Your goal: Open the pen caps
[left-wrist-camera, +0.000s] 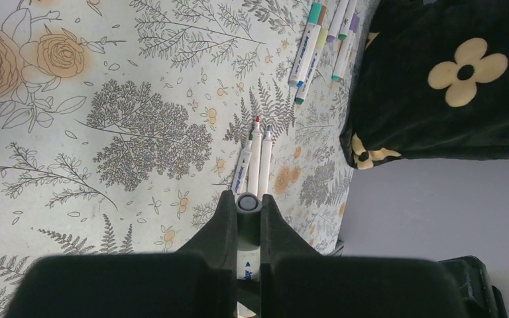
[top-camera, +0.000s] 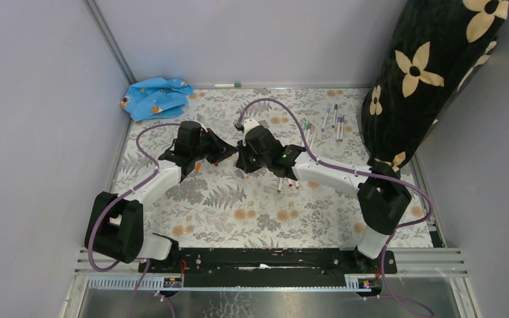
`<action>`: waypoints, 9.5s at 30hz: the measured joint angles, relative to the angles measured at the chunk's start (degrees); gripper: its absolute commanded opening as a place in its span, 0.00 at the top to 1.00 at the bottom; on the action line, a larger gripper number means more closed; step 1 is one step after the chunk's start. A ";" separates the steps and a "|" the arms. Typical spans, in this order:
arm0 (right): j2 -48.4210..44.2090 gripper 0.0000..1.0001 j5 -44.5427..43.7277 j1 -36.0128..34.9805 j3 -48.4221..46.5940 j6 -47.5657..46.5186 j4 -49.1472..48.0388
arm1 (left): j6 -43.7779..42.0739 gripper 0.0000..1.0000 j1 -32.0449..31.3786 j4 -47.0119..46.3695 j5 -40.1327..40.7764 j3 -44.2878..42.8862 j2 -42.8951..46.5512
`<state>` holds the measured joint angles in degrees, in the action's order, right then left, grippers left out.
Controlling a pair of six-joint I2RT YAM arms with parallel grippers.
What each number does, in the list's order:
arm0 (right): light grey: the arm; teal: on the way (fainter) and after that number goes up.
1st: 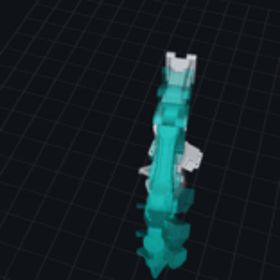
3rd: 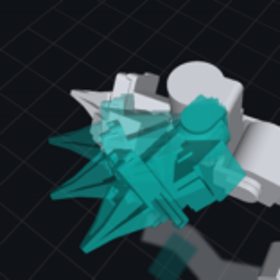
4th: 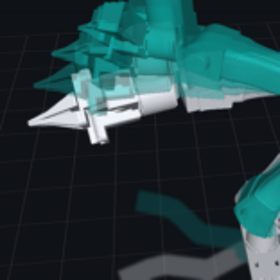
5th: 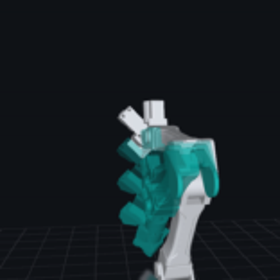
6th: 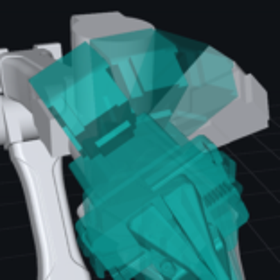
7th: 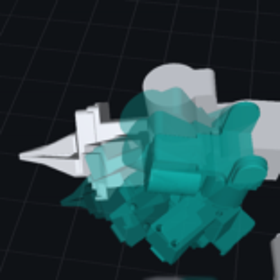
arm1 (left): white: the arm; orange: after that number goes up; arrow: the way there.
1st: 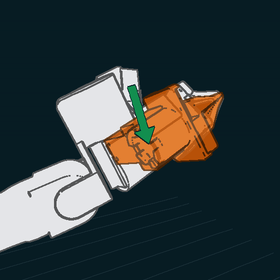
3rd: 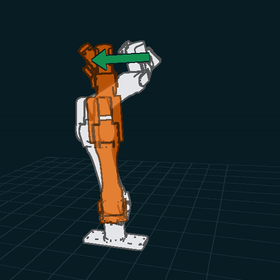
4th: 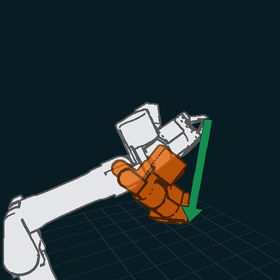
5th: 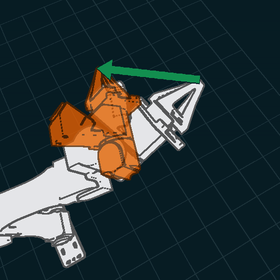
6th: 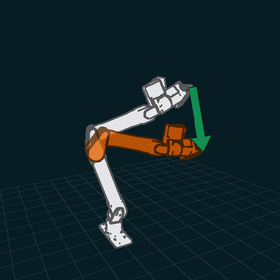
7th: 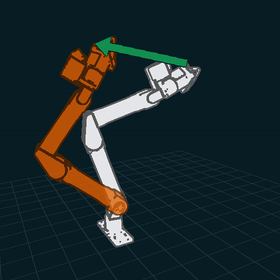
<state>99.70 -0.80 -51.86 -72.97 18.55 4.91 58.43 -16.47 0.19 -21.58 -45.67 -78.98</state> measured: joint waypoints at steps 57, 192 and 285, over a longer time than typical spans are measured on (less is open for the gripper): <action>-15.28 1.00 -13.29 7.26 23.39 7.58 -0.66 | -11.56 0.84 0.87 13.70 15.52 -12.61 -13.40; 26.56 0.99 -11.74 29.31 -18.45 -7.02 5.99 | -6.03 0.55 -2.25 5.01 13.31 -5.46 -3.45; 25.14 0.46 -21.59 26.23 -20.72 2.95 17.68 | -6.36 0.37 -2.93 5.42 11.96 -5.20 9.27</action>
<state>124.84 -22.39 -25.63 -93.69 21.50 22.59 52.07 -19.40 5.61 -9.63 -50.87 -69.71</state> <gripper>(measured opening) 0.538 0.623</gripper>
